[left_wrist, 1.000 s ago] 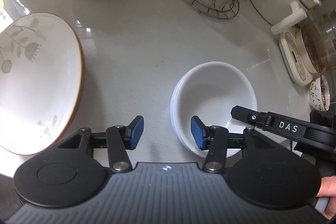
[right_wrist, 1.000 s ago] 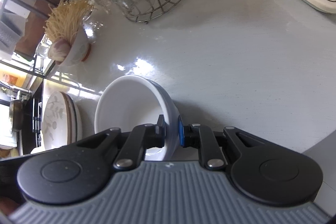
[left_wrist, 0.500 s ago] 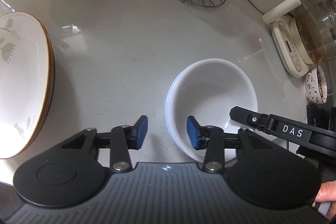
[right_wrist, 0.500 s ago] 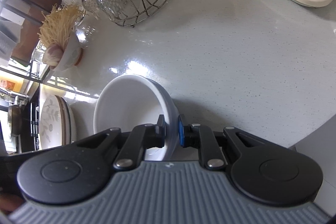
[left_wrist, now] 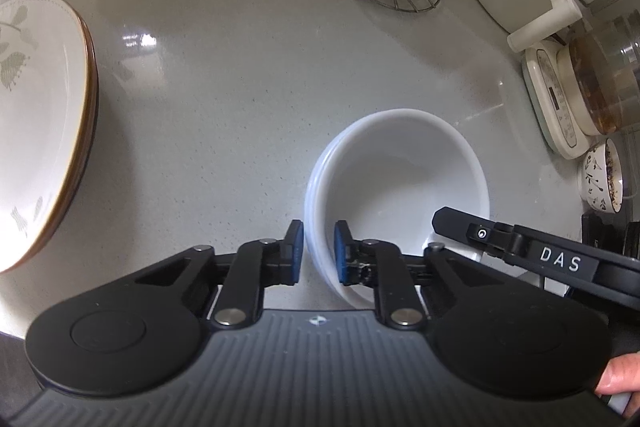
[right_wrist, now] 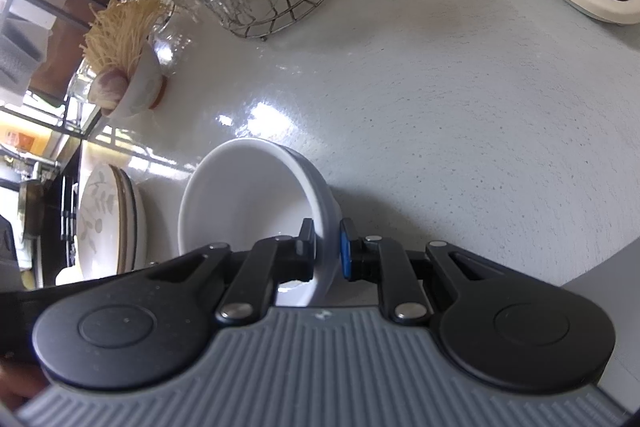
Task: Organize plates and bowls
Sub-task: 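Close both grippers on the rim of the nested bowl stack, then lift the bowl stack and carry it over the leaf-pattern plate stack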
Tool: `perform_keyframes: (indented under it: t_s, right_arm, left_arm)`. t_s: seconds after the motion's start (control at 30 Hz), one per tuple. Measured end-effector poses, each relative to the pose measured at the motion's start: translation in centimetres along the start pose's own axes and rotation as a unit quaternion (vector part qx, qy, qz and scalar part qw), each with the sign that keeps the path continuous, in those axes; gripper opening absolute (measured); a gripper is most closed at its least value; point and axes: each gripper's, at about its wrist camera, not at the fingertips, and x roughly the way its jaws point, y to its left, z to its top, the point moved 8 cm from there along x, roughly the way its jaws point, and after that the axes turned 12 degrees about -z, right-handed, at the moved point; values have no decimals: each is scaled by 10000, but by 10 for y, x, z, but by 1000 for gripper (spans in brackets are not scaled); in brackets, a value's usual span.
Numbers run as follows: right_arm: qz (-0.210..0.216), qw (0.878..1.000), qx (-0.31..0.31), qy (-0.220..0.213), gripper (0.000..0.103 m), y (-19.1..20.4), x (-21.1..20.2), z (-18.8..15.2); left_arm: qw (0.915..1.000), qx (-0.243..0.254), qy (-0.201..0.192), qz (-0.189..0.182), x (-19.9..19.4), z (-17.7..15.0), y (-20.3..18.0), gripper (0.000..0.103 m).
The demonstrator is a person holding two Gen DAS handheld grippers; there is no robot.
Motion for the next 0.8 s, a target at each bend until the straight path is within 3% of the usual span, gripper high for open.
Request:
perform_keyframes:
  t_s: [0.43,0.8]
  right_arm:
    - [97,9989,-424,145,16,-10,-3,4]
    - [137,9982,-575,69,16,-14,-19,7]
  left_arm:
    - [9992,-337,-211,67,6,-10,-12,17]
    - [9988,-363,-263,-179,-7,-16,-23,17]
